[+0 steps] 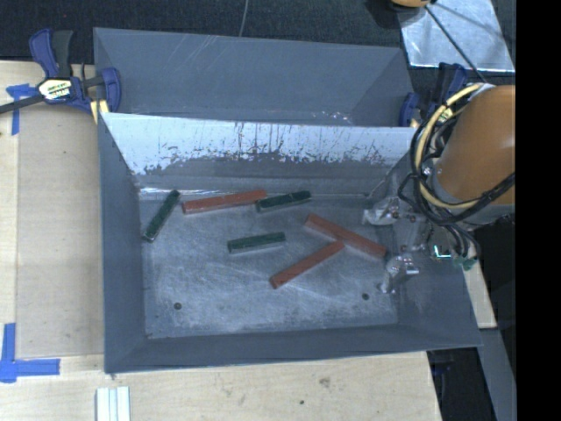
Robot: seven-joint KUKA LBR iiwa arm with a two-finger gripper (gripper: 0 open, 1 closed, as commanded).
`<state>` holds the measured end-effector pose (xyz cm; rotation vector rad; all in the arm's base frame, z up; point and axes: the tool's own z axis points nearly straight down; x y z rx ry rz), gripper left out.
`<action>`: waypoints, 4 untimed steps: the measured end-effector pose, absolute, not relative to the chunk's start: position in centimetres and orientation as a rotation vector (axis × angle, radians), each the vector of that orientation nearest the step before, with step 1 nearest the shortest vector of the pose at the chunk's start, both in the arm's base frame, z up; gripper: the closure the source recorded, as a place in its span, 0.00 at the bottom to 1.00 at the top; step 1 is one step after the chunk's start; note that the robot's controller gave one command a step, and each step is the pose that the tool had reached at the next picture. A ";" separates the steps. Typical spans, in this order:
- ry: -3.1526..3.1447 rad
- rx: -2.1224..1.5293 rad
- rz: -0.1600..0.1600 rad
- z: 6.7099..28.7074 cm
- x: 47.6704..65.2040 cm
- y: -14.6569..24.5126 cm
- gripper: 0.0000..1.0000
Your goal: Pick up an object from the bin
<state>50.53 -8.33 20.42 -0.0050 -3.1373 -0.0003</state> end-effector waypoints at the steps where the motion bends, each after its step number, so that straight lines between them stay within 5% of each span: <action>1: -3.145 -0.001 0.001 20.8 50.7 -8.3 0.00; 2: -3.152 0.028 0.003 16.0 52.3 -8.3 0.00; 3: -3.153 0.304 0.005 7.8 56.7 -4.3 1.00; 4: -3.153 0.304 0.005 7.8 56.7 -4.3 1.00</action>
Offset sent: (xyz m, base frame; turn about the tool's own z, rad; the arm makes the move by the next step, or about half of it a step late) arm 0.0385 0.0020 -0.1342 -0.0589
